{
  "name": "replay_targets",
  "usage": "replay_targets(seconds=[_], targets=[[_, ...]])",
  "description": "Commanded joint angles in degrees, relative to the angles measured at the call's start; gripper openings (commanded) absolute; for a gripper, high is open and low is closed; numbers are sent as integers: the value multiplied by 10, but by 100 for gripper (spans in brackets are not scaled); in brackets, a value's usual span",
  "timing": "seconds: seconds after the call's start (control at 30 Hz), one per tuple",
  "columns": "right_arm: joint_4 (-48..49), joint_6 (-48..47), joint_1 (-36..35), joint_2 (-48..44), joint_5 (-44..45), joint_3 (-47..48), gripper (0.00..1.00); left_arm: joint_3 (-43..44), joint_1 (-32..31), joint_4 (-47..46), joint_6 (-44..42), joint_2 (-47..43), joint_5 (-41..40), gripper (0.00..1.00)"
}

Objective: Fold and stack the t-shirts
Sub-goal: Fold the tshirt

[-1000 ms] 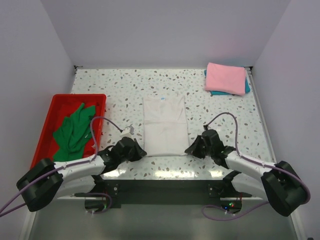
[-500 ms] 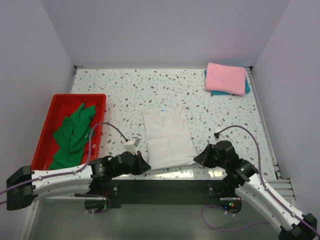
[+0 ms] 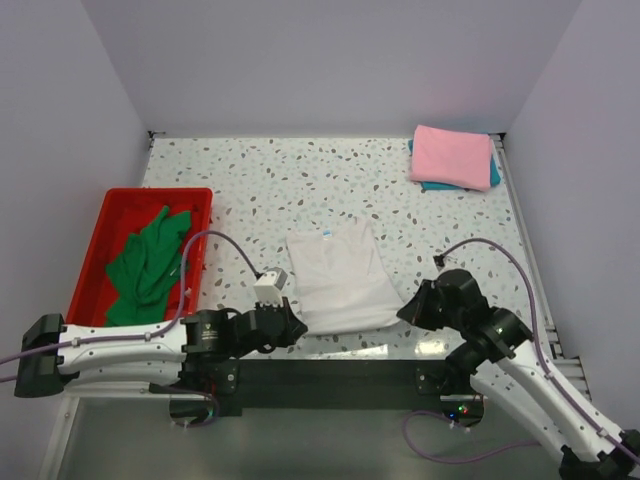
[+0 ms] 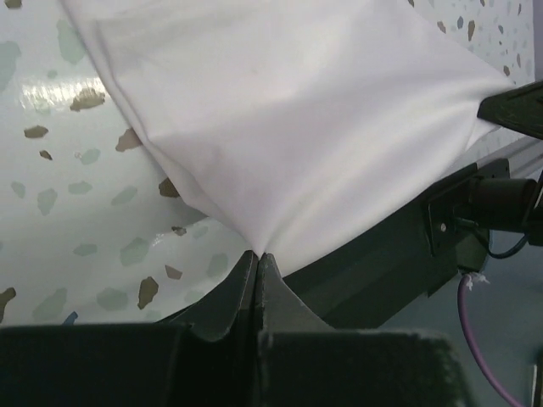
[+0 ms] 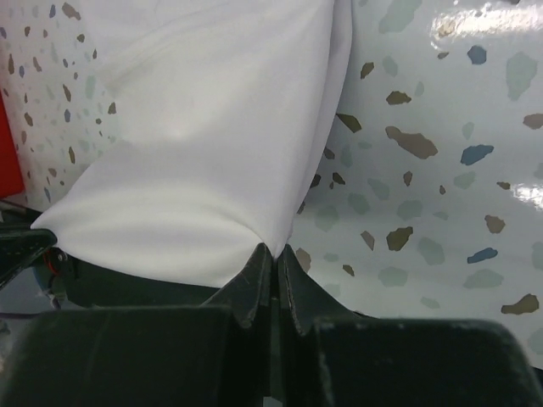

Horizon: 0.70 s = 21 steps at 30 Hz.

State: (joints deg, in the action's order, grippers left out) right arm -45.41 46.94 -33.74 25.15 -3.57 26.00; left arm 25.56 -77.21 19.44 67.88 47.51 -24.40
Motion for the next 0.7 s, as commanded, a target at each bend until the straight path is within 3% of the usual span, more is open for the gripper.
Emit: replay_targets(seconds=[0.0,0.37,0.67], targets=[[39,-58,0,81,60,68,0,76,20,40,-37,37,-75,0],[130,-118,5,368,107,298,0,232,245,-13,-236,144,68,0],[221,-141,98,608,10,478,0,336,412,-73,-281,271,194,0]])
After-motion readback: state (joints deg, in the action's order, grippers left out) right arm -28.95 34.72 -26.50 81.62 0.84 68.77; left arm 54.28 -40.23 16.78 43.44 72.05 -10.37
